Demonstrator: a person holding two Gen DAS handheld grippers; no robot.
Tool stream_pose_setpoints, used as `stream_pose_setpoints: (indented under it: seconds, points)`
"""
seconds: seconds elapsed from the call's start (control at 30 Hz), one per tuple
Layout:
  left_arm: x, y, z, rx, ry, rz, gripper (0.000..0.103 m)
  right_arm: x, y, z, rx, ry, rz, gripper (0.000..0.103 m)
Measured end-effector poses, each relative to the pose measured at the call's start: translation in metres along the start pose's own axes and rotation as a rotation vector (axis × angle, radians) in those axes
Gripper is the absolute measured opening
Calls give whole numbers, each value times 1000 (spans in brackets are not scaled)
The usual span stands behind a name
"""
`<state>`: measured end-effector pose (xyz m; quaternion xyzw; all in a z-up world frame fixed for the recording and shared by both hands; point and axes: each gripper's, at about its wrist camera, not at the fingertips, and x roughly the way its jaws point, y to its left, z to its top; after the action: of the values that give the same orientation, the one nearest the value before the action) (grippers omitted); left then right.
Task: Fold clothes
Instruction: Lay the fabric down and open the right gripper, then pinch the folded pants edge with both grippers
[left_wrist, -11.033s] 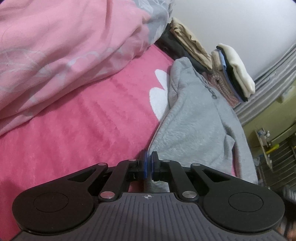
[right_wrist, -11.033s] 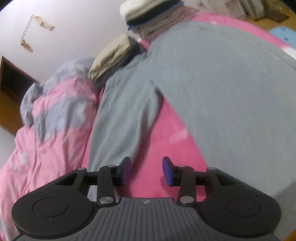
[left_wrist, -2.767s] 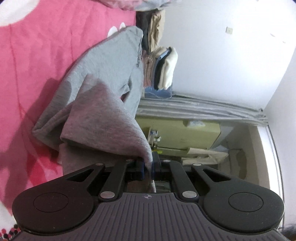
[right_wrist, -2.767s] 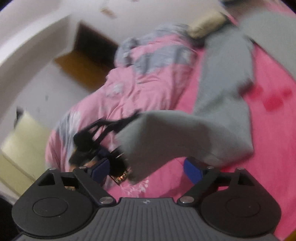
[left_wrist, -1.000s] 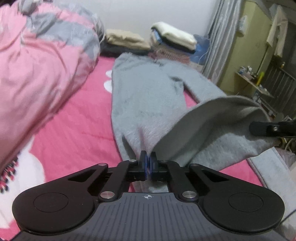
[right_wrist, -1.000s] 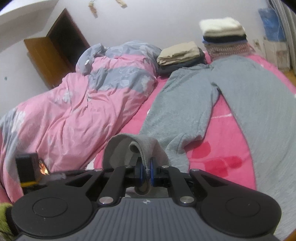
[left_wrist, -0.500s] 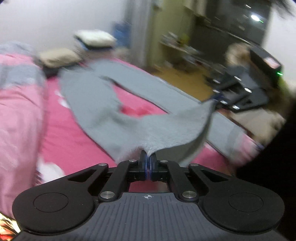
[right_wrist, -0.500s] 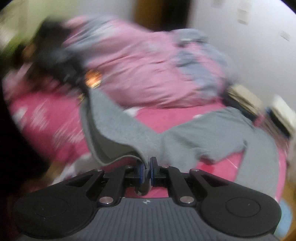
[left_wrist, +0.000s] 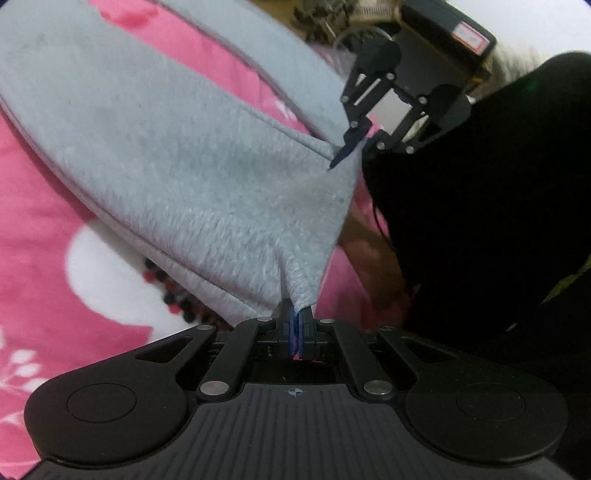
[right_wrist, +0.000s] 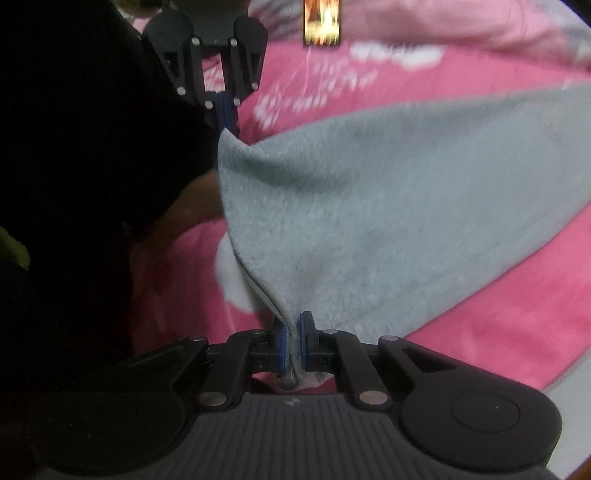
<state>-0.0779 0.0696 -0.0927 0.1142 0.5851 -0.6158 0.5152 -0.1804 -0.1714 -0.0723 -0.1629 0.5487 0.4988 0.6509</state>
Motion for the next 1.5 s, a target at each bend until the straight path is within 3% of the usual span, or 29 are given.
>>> stream_pose_setpoints:
  seconds: [0.23,0.43,0.57,0.7,0.83,0.97,1.23,1.3,1.33,1.5]
  points:
    - [46,20,0,-27,173,46,2,58,-24,-16,122,81,76,11]
    - [32,24,-11,-96,188,72,23,57,-25,-35,282,74,205,25]
    - [7,31,-17,-146,112,133,27,31,-34,-60,422,-28,191,25]
    - [-13,40,-11,-215,-65,196,27,2,-47,-81,571,-207,106,25]
    - [-8,54,0,-314,-181,230,27,14,-63,-84,724,-260,35,29]
    - [22,58,9,-361,-156,237,27,38,-74,-91,863,-270,9,33]
    - [43,58,9,-379,-131,247,25,60,-81,-110,1001,-301,167,33]
    - [39,59,6,-393,-133,253,15,59,-74,-107,974,-295,164,25]
    - [38,59,6,-392,-131,253,5,57,-71,-106,963,-294,151,8]
    - [28,52,1,-390,-140,207,0,35,-57,-106,925,-316,113,3]
